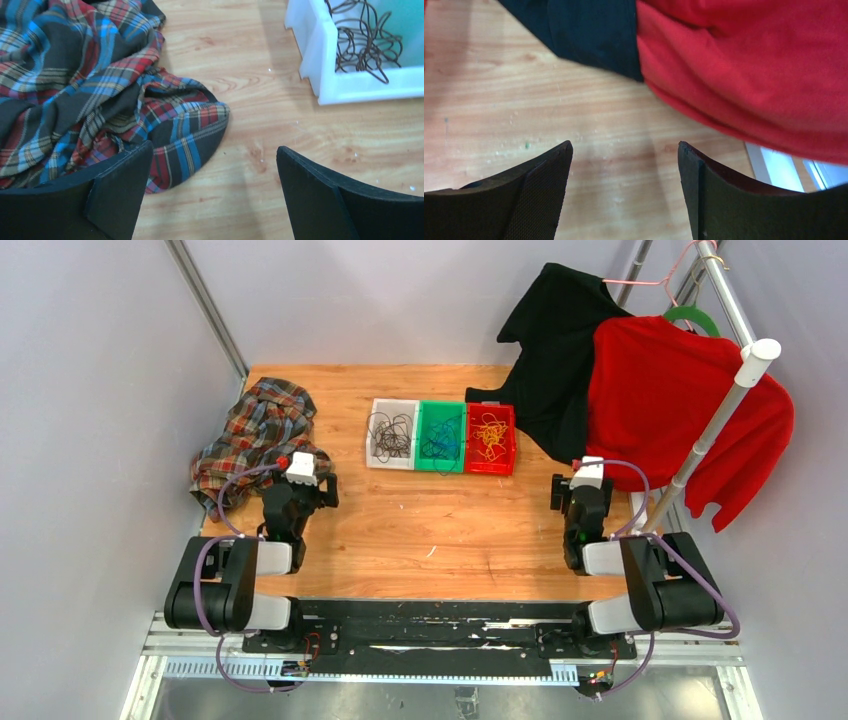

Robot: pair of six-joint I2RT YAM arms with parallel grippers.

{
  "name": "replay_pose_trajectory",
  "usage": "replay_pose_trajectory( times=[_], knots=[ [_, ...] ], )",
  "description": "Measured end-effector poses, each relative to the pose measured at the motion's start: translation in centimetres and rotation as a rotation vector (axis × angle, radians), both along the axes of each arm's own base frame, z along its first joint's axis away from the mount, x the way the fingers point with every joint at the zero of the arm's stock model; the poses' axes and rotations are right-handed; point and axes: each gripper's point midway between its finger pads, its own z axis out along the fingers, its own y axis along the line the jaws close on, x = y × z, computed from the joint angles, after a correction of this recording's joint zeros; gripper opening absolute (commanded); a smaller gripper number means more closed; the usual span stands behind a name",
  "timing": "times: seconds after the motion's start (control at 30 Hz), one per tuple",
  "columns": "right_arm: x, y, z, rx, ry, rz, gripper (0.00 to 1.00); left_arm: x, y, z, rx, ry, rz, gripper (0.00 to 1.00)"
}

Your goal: Untangle the cables

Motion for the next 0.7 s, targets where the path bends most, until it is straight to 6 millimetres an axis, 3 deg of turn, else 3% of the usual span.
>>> replay_pose_trajectory(
  times=[0.13, 0.7],
  knots=[
    [1.24, -0.26, 1.22, 0.019, -0.034, 0.013, 0.77, 0.55, 0.41, 0.84, -0.009, -0.024, 0.029, 0.98],
    [1.38, 0.34, 1.06, 0.031, -0.028, 0.050, 0.77, 0.57, 0.84, 0.83, -0.016, -0.024, 0.057, 0.98]
  ],
)
